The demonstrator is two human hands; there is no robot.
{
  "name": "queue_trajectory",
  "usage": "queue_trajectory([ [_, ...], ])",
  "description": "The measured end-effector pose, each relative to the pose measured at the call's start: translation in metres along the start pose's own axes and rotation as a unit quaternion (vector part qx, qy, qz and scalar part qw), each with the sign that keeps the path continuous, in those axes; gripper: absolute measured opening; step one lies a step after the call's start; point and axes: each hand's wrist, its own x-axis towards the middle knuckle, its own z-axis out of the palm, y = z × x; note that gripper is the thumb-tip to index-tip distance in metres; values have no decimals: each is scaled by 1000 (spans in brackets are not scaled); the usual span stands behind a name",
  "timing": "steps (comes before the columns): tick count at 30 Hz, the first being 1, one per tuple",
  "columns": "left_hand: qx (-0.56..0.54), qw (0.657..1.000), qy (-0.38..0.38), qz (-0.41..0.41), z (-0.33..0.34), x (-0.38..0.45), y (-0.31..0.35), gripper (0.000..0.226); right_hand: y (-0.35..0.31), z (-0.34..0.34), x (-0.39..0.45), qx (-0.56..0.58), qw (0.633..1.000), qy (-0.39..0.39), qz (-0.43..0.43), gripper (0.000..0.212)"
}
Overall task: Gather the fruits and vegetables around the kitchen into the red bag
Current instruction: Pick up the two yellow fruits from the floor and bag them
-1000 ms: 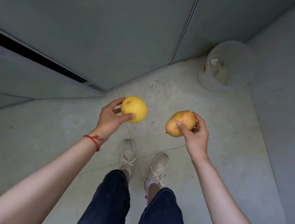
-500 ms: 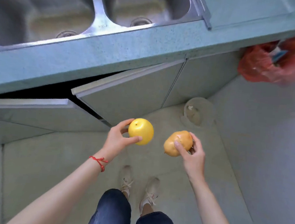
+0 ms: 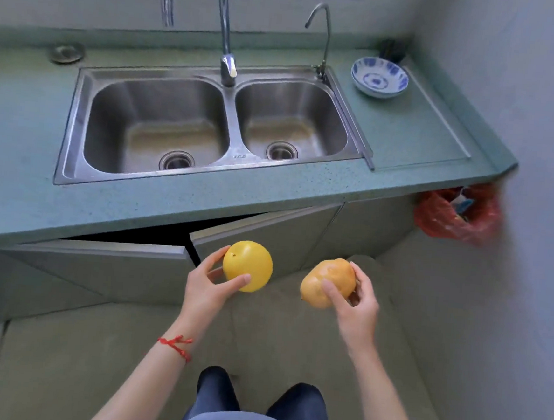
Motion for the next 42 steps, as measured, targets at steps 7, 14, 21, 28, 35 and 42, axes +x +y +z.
queue_trajectory([
  [7,-33,997,71,21,-30,1,20,52,-43,41,20,-6,996,-74,-40,56],
  [14,-84,979,187,13,-49,-1,20,64,-71,80,58,-67,973,-210,-73,60],
  [21,-160,914,372,23,-46,-34,9,69,-94,126,82,-118,907,-393,-95,59],
  [28,-239,802,548,10,-32,-108,-17,75,-90,165,50,-149,801,-570,-110,54],
  [35,-270,668,694,-11,-6,-208,-52,83,-68,186,-46,-157,671,-717,-111,54],
  [42,-310,535,786,3,24,-309,-94,68,-34,174,-163,-173,530,-821,-122,52],
])
